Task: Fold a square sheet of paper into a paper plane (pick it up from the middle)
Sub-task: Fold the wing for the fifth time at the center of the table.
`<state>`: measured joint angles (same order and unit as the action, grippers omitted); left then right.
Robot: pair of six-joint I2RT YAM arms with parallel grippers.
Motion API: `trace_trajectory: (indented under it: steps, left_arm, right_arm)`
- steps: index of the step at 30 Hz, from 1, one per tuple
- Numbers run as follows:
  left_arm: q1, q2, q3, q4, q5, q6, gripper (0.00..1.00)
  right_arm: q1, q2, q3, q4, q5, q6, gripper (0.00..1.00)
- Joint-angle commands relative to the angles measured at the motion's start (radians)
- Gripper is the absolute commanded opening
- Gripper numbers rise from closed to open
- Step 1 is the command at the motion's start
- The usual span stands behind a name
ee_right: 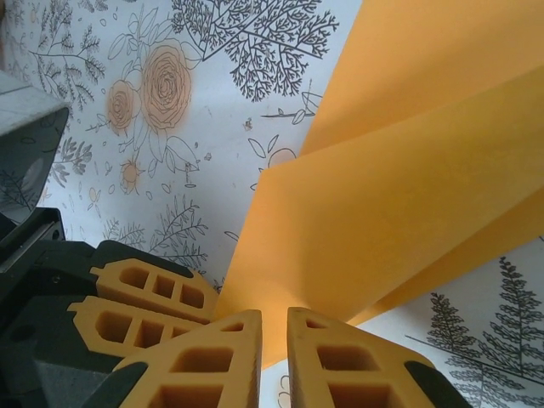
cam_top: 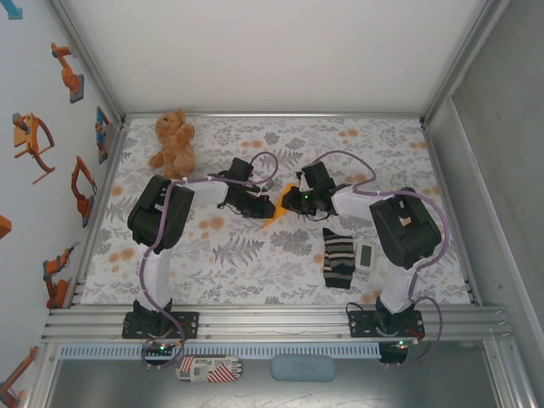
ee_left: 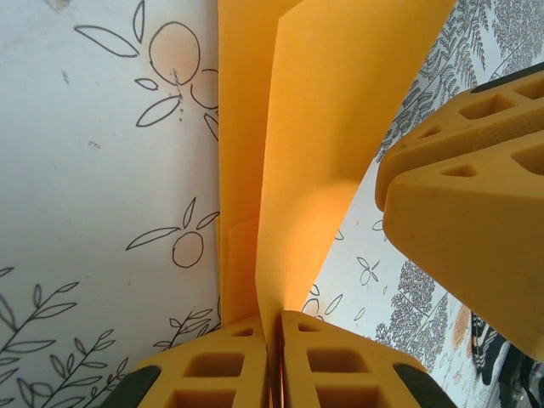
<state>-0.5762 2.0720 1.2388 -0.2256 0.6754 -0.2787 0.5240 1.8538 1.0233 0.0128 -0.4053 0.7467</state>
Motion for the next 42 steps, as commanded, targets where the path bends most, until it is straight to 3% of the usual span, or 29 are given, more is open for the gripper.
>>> trace_trajectory:
  steps: [1, 17, 34, 42]
  left_arm:
    - [-0.005, 0.075, -0.052, -0.070, -0.065, -0.007, 0.11]
    - [-0.005, 0.088, -0.052, -0.062, -0.063, -0.010, 0.09]
    - [-0.005, 0.080, -0.050, -0.064, -0.062, -0.010, 0.11]
    - [-0.005, 0.085, -0.048, -0.066, -0.062, -0.009, 0.11]
  right_arm:
    - [-0.004, 0.023, 0.006, 0.033, -0.038, -0.014, 0.16]
    - [-0.002, 0.101, 0.040, 0.085, -0.139, 0.010, 0.16]
    - [-0.002, 0.069, 0.048, -0.035, -0.002, -0.008, 0.15]
    - [-0.002, 0.067, 0.062, -0.055, -0.006, -0.012, 0.15]
